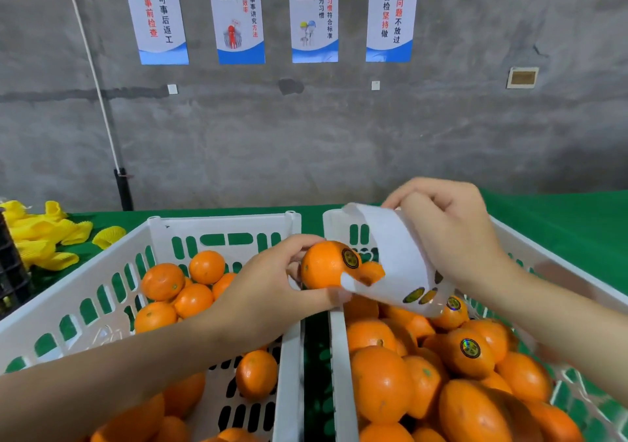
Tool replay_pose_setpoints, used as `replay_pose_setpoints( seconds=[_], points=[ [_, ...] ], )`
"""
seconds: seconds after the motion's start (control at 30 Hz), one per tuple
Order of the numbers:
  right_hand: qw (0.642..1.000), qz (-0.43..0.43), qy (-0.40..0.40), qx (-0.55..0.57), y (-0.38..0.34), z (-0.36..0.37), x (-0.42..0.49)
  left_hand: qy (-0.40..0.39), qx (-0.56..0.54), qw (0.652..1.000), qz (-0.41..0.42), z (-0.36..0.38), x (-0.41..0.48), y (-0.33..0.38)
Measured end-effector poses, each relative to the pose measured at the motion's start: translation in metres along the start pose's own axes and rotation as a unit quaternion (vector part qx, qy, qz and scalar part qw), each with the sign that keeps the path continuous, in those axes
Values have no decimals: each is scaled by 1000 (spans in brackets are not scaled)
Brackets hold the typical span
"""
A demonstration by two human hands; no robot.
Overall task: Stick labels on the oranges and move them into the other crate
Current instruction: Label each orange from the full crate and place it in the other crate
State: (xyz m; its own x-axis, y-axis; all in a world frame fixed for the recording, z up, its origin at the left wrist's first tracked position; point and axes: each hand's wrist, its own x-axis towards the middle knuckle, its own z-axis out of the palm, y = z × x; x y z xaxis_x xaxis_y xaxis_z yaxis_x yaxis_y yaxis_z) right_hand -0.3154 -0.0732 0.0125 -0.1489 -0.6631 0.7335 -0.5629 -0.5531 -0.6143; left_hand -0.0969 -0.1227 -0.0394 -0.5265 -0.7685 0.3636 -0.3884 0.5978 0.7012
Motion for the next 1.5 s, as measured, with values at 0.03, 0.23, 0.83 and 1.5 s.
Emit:
replay_pose_setpoints(
  seconds=[0.03, 0.23, 0.83, 1.5],
  points=[
    [1000, 17, 21, 11, 1, -2, 3, -9, -2, 1000, 3, -1, -1, 2],
    [993, 118, 2, -5, 14, 2, 2, -108, 55, 991, 53, -1, -5, 16],
    [988, 76, -130, 32, 12, 22, -16, -119, 30, 992, -9, 1, -4, 18],
    [961, -151, -83, -215, 8, 16, -19, 123, -139, 981, -51, 3, 2, 18]
  ],
)
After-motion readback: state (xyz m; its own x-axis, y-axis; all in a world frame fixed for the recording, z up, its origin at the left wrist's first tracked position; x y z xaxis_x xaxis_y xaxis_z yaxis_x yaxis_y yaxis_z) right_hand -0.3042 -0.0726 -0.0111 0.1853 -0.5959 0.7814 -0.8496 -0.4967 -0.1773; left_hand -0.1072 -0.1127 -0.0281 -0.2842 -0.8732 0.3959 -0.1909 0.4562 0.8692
